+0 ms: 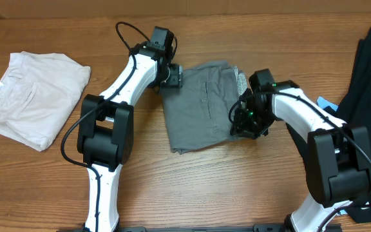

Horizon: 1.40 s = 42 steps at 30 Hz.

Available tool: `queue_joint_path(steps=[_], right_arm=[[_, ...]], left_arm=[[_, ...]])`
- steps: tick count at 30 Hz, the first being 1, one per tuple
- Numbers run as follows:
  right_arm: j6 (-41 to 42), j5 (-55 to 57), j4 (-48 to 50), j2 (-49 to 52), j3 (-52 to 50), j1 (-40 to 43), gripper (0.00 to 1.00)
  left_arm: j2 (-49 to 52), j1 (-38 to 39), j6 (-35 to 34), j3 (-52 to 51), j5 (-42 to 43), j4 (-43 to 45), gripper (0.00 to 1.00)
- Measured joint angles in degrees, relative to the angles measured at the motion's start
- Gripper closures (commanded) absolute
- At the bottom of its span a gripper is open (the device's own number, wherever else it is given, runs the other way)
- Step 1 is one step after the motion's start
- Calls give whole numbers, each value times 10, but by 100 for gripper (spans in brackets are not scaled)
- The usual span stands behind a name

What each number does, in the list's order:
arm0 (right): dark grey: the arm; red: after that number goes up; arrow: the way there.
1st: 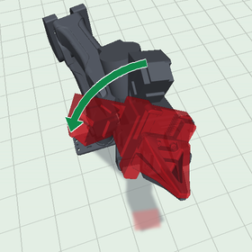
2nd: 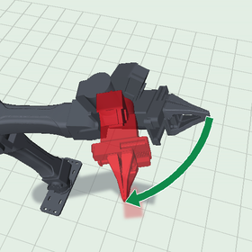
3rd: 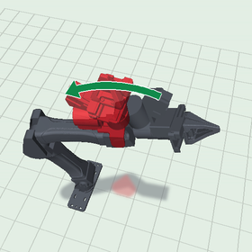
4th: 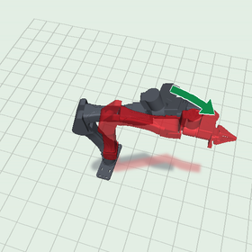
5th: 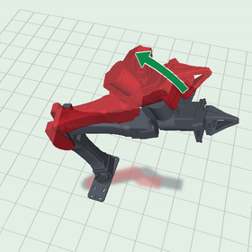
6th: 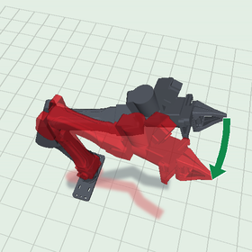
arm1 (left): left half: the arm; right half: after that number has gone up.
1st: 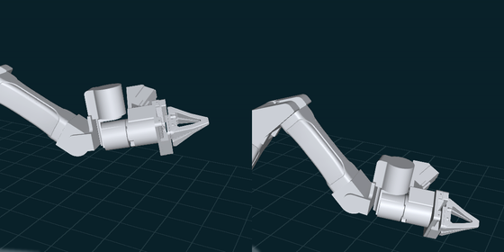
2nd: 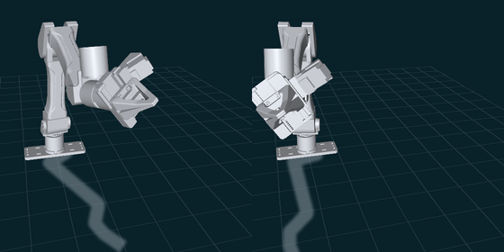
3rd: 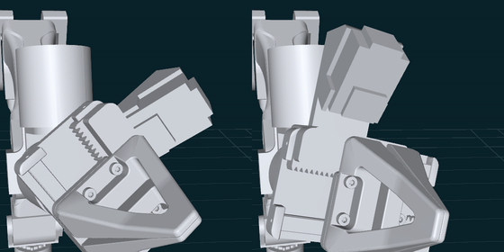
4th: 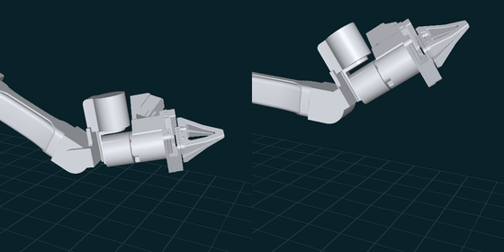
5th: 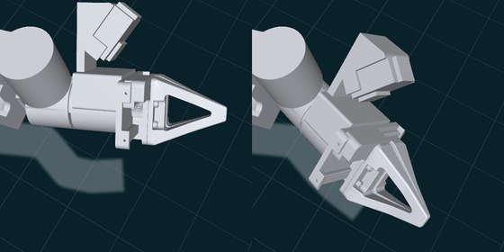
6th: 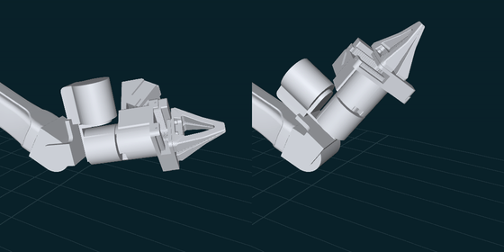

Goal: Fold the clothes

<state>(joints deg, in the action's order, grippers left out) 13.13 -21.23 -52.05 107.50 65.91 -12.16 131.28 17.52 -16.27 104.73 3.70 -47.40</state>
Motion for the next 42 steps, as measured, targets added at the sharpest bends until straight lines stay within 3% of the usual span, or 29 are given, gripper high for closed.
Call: queue_joint_path(steps=[5, 7, 13, 16, 19, 21, 22, 23, 27, 31, 35, 42], right_arm=[[18, 25, 70, -17, -26, -7, 63], [19, 56, 111, -17, -26, -7, 56], [19, 157, 250, -17, -29, 7, 51], [19, 178, 257, -16, -24, 24, 50], [19, 193, 199, -10, 8, 37, 44], [18, 198, 138, -9, 46, 39, 41], [19, 200, 111, -8, 64, 39, 41], [18, 200, 93, -8, 80, 39, 40], [18, 202, 34, -8, 137, 39, 39], [18, 202, 19, -8, 155, 39, 39], [19, 202, 5, -8, 155, 39, 38], [19, 199, 3, -8, 155, 39, 38]], left_arm=[[0, 0, 2, 0, -11, -103, 27], [0, 0, 2, -1, -14, -157, 32], [0, 1, -7, -2, -5, -299, 43], [0, 1, -14, -2, 32, -353, 47], [-1, 1, -16, -2, 66, -372, 42], [-11, 1, -15, -2, 73, -358, 34], [-27, 1, -15, -2, 75, -336, 11], [-44, 0, -16, -2, 74, -312, 0], [-128, 0, 5, 5, 64, -153, 0], [-163, -3, 98, 18, 79, -15, 0], [-143, -3, 174, 19, 94, 17, 0], [-42, -3, 210, 16, 103, 43, 0]])
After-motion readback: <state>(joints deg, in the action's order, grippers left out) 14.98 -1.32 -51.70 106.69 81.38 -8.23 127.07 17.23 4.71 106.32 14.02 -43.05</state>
